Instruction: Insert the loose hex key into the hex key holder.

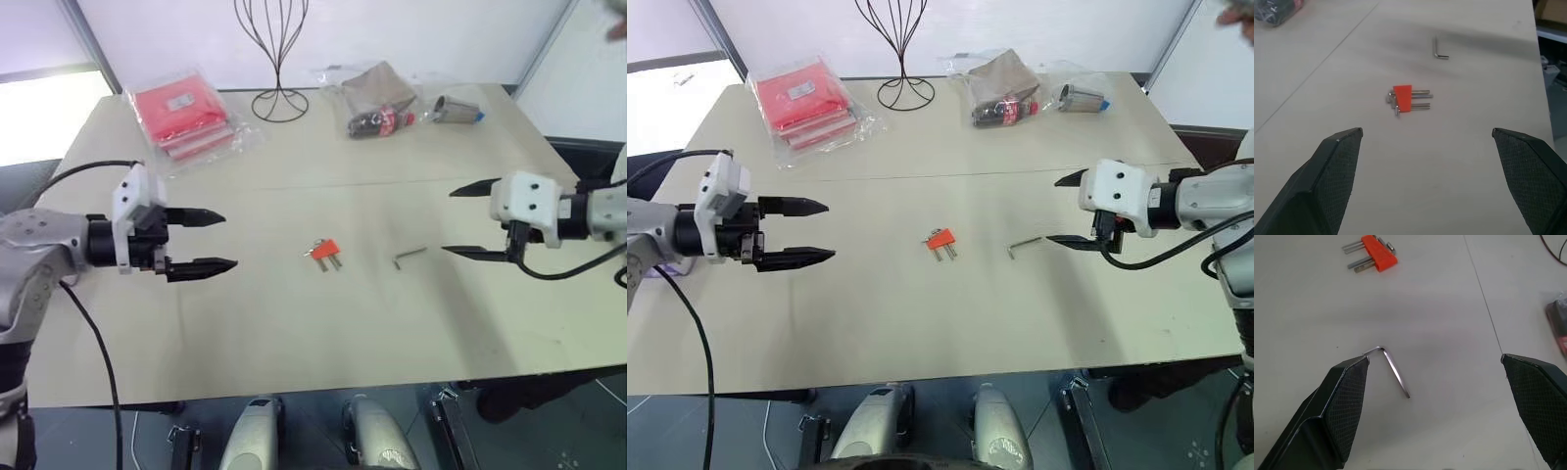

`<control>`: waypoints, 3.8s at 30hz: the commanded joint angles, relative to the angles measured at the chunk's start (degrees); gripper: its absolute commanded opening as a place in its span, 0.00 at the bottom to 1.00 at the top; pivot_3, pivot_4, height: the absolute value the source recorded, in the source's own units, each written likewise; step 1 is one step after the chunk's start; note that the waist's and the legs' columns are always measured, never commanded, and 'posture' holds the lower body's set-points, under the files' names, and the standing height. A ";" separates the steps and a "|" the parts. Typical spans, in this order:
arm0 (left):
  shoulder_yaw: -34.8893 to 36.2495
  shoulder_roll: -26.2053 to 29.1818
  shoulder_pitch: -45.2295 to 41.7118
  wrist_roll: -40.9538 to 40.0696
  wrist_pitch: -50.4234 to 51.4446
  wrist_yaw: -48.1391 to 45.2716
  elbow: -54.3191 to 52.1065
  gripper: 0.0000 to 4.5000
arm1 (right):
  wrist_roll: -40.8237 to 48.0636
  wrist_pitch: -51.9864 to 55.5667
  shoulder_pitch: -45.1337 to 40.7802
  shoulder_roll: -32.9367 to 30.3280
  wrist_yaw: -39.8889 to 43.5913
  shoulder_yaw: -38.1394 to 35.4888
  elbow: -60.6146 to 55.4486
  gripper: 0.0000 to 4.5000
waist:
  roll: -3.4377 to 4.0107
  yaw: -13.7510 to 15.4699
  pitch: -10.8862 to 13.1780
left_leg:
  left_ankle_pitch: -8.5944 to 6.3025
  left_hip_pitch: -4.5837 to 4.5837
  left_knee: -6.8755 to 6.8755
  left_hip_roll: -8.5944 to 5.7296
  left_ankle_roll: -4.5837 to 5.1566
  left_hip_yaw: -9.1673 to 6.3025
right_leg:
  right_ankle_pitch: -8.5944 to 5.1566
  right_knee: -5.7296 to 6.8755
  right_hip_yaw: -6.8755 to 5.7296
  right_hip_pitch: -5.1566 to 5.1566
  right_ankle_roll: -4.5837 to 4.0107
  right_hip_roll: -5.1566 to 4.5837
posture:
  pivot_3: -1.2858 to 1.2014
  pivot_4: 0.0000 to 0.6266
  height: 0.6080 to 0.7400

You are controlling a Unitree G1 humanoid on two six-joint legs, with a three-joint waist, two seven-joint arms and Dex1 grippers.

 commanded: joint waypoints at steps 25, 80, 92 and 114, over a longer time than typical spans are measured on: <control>1.68 0.07 0.82 -2.06 1.83 1.56 -3.64 0.99 | -1.48 -3.59 -5.25 3.26 -0.24 3.15 2.82 1.00 | 0.00 -0.01 0.00 | 0.00 0.00 0.07 0.00 0.00 0.04 | 0.02 0.05 0.02 -0.01 0.04 0.04 | 0.52 0.24 1.00; 6.51 -1.10 10.62 0.47 1.14 11.93 -8.65 0.99 | -21.68 -24.30 -7.31 37.92 -24.18 19.02 26.28 1.00 | -0.02 -0.24 -0.01 | 0.03 -0.13 0.43 -0.02 -0.05 -0.01 | 0.03 0.77 0.04 -0.28 0.04 0.14 | 0.52 0.24 1.00; 6.84 -1.44 11.43 0.63 0.60 13.46 -9.67 0.99 | -16.79 -16.15 -7.90 40.66 -19.46 17.70 34.32 1.00 | -0.03 -0.24 -0.01 | 0.03 0.13 0.40 -0.02 -0.05 0.00 | 0.03 0.76 0.05 -0.04 0.04 0.13 | 0.52 0.24 1.00; 6.71 -2.06 12.11 1.32 -1.16 15.56 -10.47 1.00 | -15.71 -15.31 -14.77 42.97 -12.05 18.55 51.39 0.59 | -0.13 -0.49 -0.12 | 0.03 0.49 0.35 0.01 -0.05 -0.01 | 0.02 0.75 0.05 0.31 0.01 0.14 | 0.52 0.24 1.00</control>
